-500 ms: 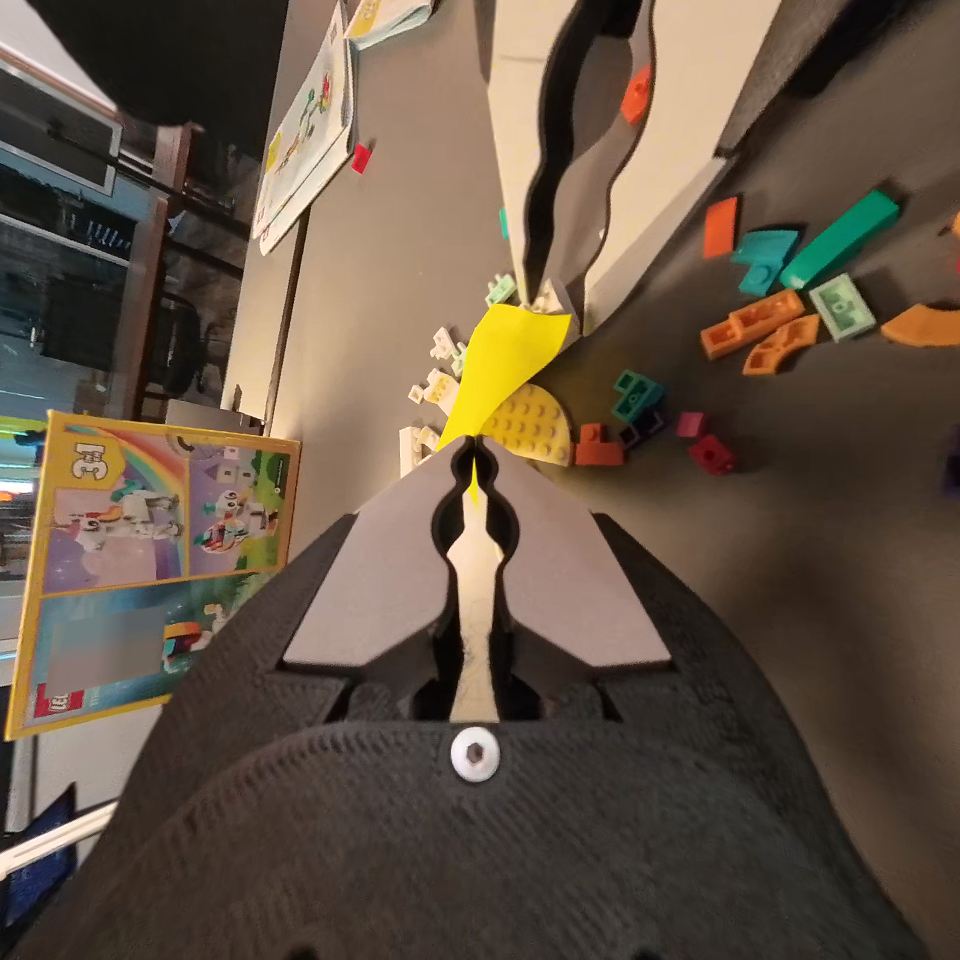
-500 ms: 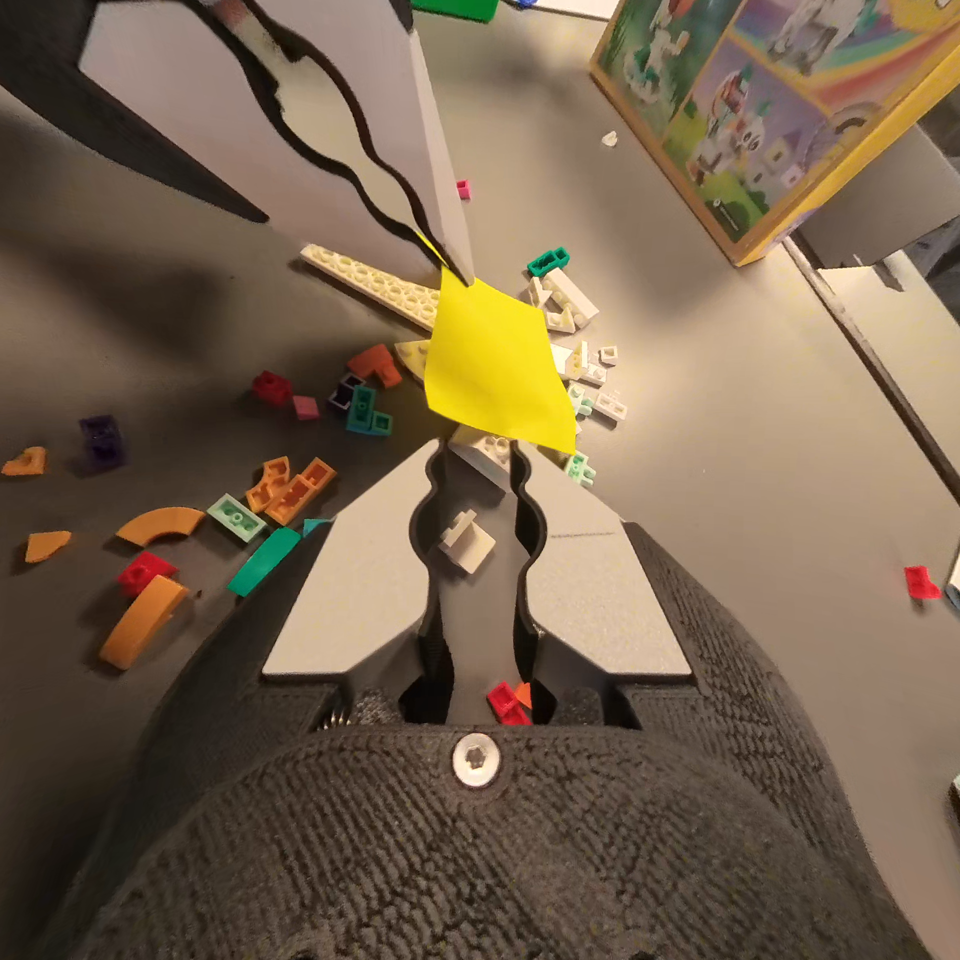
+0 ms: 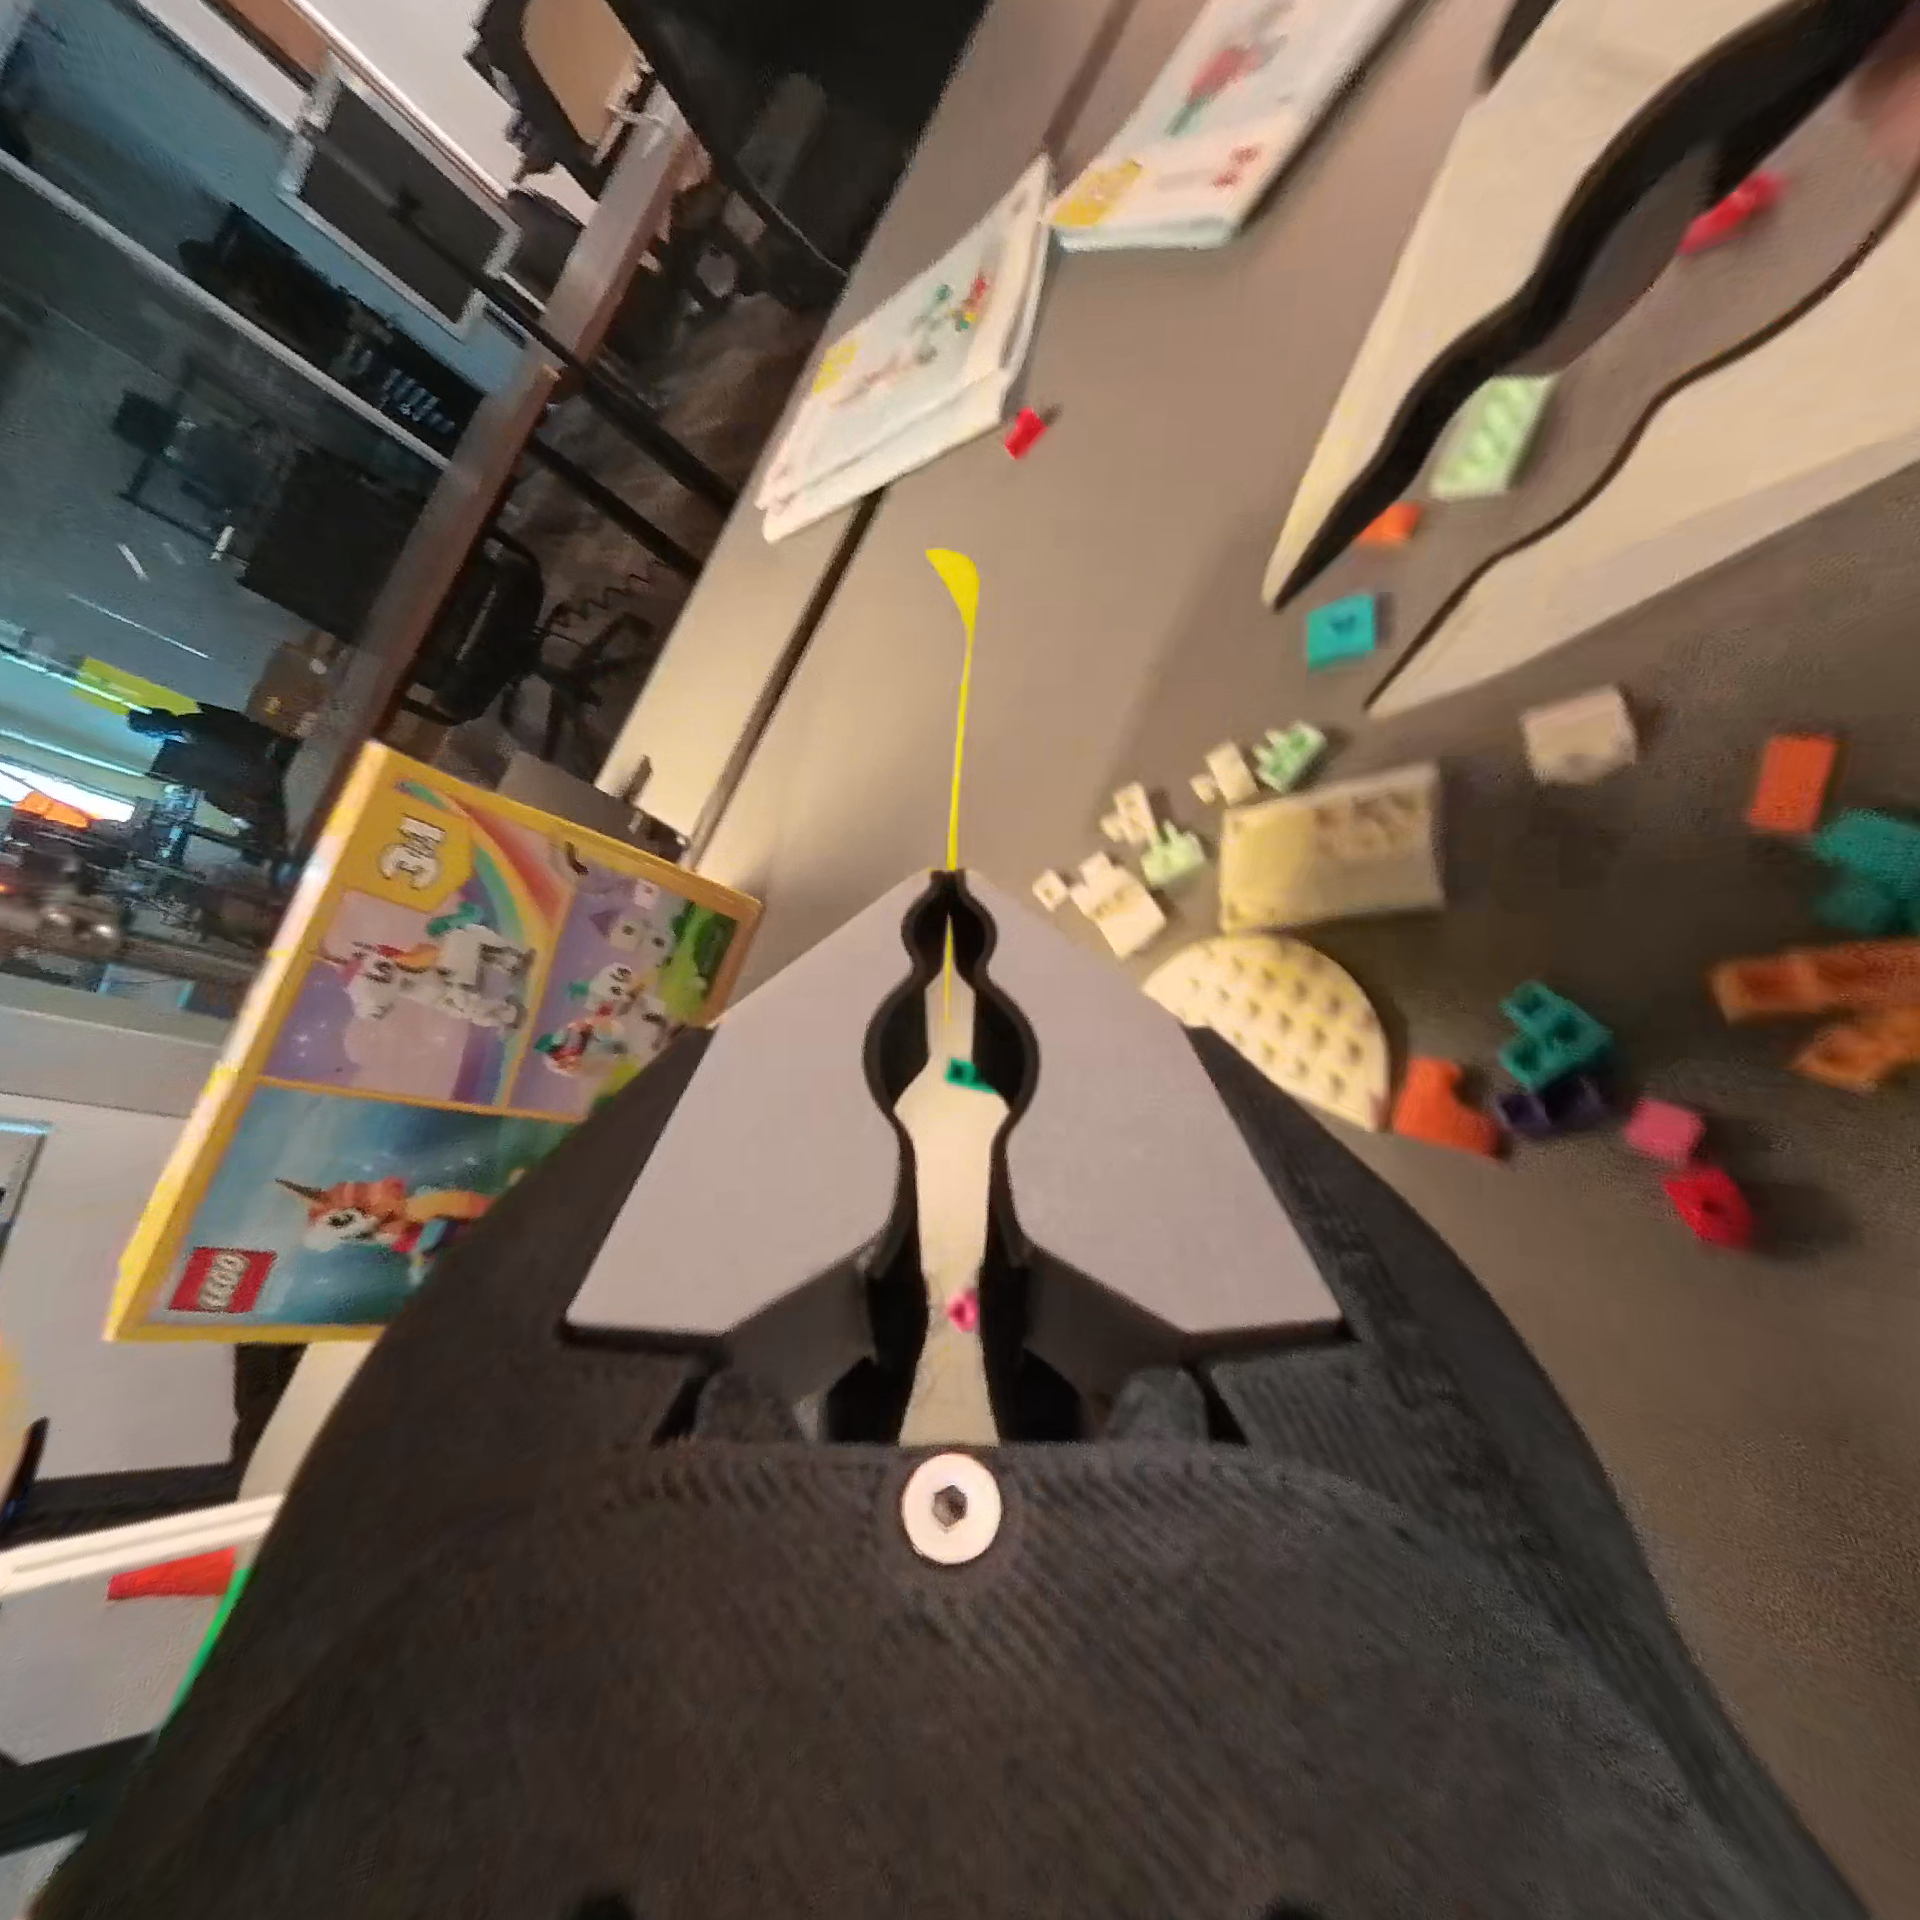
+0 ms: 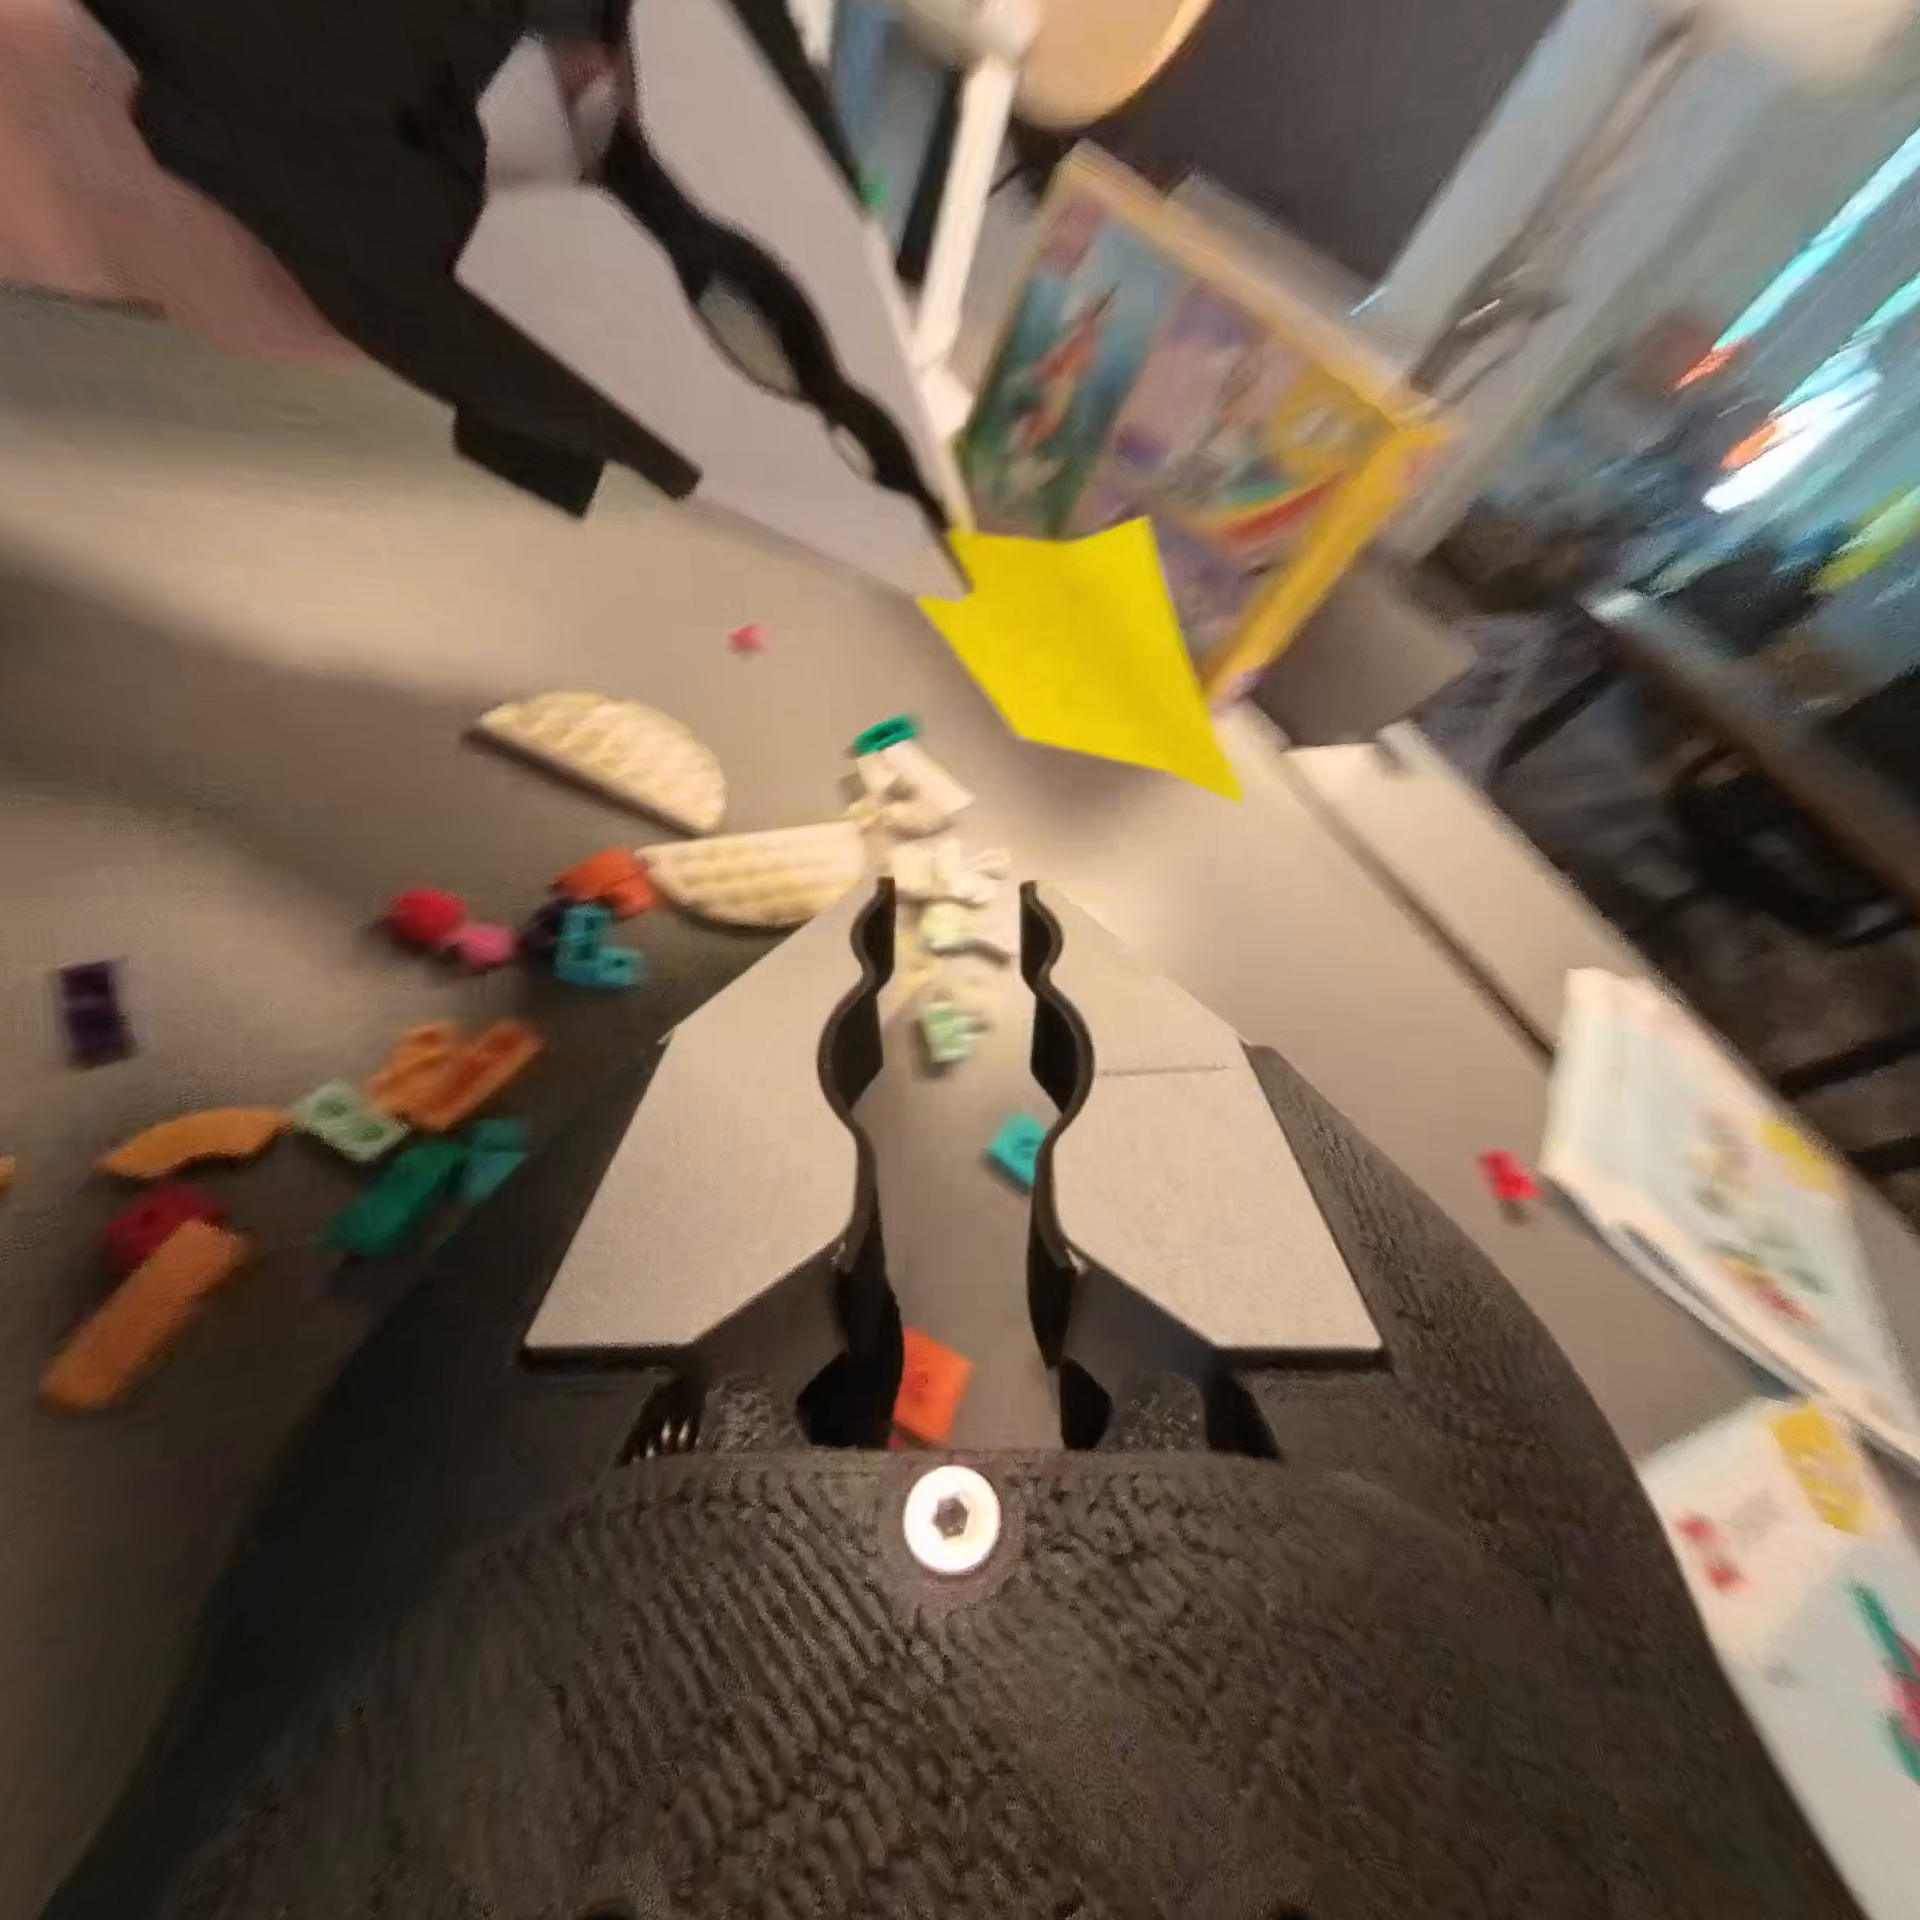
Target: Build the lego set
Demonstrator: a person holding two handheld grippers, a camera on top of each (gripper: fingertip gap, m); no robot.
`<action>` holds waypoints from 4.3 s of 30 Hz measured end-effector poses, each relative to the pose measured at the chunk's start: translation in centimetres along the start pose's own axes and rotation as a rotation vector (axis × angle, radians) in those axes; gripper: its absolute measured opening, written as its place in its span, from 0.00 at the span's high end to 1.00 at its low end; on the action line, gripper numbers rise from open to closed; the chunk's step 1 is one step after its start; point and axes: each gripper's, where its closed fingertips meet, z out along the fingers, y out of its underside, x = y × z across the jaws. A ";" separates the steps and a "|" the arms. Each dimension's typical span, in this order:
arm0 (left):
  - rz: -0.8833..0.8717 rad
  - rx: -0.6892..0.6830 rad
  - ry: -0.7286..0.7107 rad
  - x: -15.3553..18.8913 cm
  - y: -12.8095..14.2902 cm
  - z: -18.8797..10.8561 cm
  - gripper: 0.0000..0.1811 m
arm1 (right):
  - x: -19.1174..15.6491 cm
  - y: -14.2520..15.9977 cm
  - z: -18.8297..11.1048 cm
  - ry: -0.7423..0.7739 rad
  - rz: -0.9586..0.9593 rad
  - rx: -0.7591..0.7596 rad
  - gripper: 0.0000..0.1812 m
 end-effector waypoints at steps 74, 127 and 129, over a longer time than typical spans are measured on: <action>-0.523 -0.328 0.333 6.7 7.6 -2.7 0.83 | 11.7 3.5 -5.1 0.419 0.135 0.086 0.88; -0.810 -0.107 0.388 7.2 -1.0 -1.6 0.74 | 10.9 3.7 -4.4 0.382 0.096 0.050 0.89; -0.752 -0.130 0.392 8.0 -0.9 -0.8 0.72 | 10.8 3.7 -4.3 0.380 0.093 0.047 0.89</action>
